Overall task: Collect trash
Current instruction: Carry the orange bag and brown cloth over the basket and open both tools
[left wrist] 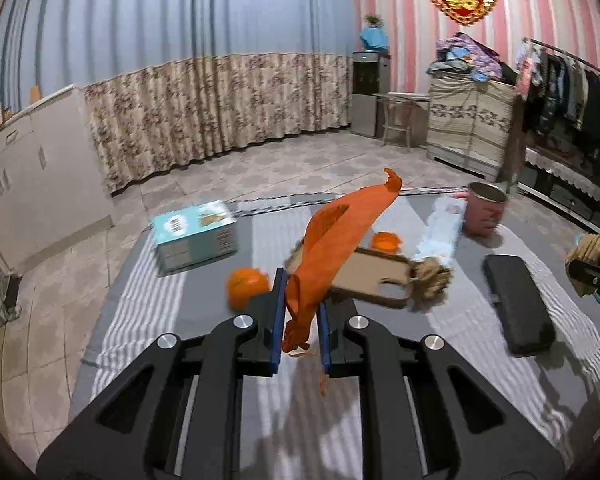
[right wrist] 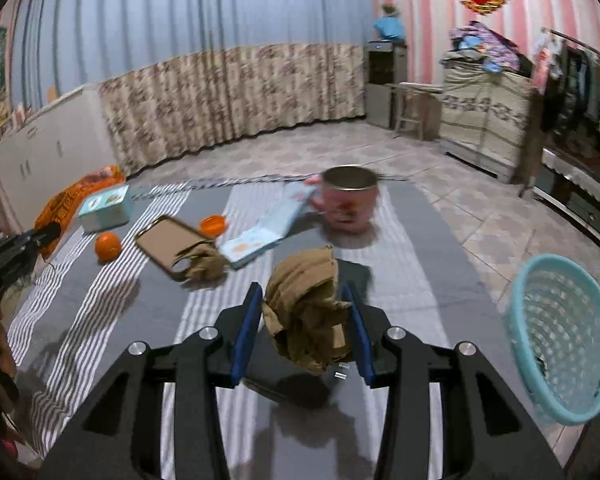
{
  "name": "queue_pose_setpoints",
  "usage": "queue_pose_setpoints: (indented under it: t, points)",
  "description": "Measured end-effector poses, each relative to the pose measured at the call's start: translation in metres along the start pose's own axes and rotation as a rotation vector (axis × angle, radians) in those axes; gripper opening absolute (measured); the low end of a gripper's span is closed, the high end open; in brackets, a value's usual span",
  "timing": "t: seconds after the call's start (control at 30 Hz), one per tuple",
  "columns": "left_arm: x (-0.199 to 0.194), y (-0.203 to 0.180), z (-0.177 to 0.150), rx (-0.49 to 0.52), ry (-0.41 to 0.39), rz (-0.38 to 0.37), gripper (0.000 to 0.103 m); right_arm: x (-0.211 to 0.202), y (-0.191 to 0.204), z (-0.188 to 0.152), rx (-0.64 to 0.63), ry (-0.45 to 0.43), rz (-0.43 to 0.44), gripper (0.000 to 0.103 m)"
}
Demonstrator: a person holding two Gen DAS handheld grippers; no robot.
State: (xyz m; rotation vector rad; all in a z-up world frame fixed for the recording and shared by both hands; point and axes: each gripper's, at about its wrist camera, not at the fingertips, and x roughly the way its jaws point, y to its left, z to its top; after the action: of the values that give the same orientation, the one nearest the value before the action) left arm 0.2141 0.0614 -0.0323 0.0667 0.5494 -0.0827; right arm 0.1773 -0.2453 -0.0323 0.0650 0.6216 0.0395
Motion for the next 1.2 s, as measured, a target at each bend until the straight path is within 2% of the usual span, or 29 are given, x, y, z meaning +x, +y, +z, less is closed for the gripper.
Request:
queue_pose_setpoints:
  t: [0.27, 0.6, 0.83, 1.2]
  points:
    - [-0.011, -0.084, 0.014, 0.054, -0.039, -0.115, 0.013, -0.044, -0.072, -0.008, 0.098, -0.067, -0.093, 0.041]
    - [-0.012, -0.196, 0.019, 0.131, -0.042, -0.246, 0.013, -0.093, -0.163, -0.018, 0.189, -0.127, -0.228, 0.041]
    - [-0.013, -0.266, 0.028, 0.182, -0.049, -0.339, 0.013, -0.107, -0.203, -0.023, 0.217, -0.130, -0.289, 0.041]
    - [-0.005, -0.341, 0.021, 0.258, -0.009, -0.452, 0.013, -0.109, -0.256, -0.039, 0.300, -0.112, -0.359, 0.041]
